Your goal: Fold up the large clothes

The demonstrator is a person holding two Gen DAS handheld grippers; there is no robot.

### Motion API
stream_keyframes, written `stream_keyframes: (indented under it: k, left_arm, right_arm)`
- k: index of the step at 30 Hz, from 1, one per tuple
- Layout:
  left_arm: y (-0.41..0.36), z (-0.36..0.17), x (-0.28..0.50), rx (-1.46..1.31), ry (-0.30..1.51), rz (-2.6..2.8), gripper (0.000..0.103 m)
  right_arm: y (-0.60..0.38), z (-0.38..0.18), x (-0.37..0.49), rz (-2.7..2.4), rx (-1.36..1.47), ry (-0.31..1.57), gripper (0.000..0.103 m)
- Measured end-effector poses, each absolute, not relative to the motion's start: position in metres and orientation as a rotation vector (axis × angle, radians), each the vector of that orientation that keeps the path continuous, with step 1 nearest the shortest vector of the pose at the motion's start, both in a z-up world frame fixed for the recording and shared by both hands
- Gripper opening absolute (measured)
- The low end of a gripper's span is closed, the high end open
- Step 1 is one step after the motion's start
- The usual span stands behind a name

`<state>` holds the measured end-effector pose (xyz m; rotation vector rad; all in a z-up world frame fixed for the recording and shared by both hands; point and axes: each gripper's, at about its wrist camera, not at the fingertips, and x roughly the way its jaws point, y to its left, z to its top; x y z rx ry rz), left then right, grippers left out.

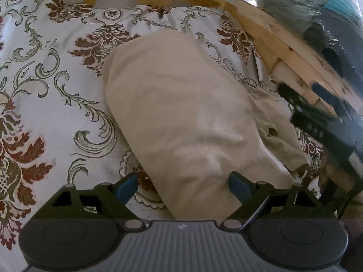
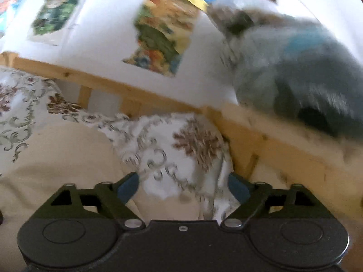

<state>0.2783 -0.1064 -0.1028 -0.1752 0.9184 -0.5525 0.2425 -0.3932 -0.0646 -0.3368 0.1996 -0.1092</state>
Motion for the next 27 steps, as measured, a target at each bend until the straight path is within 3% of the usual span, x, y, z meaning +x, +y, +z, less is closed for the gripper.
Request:
stream_keyframes:
  k: [6, 12, 14, 18, 23, 25, 27]
  left_arm:
    - [-0.101, -0.109, 0.282, -0.207, 0.938, -0.559, 0.092]
    - [-0.1, -0.113, 0.286, -0.237, 0.947, -0.552, 0.094]
    - [-0.099, -0.115, 0.286, -0.258, 0.957, -0.537, 0.099]
    - [-0.089, -0.118, 0.284, -0.319, 0.97, -0.53, 0.1]
    - [-0.083, -0.121, 0.279, -0.351, 0.962, -0.504, 0.1]
    - [-0.085, -0.12, 0.277, -0.346, 0.958, -0.496, 0.1]
    - [-0.087, -0.118, 0.276, -0.332, 0.953, -0.494, 0.1]
  right_arm:
    - [-0.368, -0.052, 0.31, 0.226, -0.319, 0.336, 0.095]
    - [-0.343, -0.091, 0.361, 0.179, -0.455, 0.475, 0.093]
    - [-0.349, -0.1, 0.364, 0.148, -0.418, 0.502, 0.093]
    - [-0.367, -0.088, 0.335, 0.007, -0.403, 0.457, 0.088]
    - [-0.404, -0.06, 0.241, -0.203, -0.061, 0.393, 0.092]
    - [-0.416, -0.067, 0.218, -0.201, 0.034, 0.41, 0.084]
    - [-0.423, -0.077, 0.22, -0.183, 0.031, 0.474, 0.063]
